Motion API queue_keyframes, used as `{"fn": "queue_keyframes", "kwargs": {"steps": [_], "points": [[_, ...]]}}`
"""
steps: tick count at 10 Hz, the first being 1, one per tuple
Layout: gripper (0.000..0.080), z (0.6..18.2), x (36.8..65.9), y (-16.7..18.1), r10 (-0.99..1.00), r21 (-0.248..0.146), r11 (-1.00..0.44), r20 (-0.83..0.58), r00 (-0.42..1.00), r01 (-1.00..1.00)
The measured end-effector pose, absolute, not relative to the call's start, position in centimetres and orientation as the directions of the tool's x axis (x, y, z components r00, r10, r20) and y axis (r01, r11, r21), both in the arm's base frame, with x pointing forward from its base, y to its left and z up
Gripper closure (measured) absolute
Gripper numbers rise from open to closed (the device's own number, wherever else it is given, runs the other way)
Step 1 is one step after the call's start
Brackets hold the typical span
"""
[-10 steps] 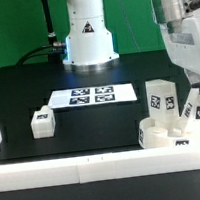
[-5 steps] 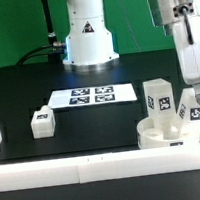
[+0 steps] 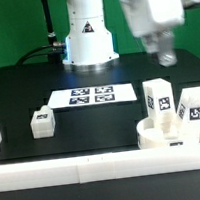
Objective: Assemble stool
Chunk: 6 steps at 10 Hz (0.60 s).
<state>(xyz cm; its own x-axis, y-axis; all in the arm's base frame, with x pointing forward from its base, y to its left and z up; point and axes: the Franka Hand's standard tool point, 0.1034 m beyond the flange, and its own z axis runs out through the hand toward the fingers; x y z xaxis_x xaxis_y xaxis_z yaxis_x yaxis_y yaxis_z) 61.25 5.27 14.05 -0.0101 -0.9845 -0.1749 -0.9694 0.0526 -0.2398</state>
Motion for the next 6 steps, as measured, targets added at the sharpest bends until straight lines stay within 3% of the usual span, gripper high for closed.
{"fn": "queue_keyframes", "kwargs": {"steps": [4,6], "points": [[0.0151,13.7,61.1,5.9,-0.985,-0.236,0.039,-0.174,0.003,-0.971],[0.0151,12.4,60.2,6.1,-0.983,-0.194,-0.084,-0.147,0.113,-0.977]]}}
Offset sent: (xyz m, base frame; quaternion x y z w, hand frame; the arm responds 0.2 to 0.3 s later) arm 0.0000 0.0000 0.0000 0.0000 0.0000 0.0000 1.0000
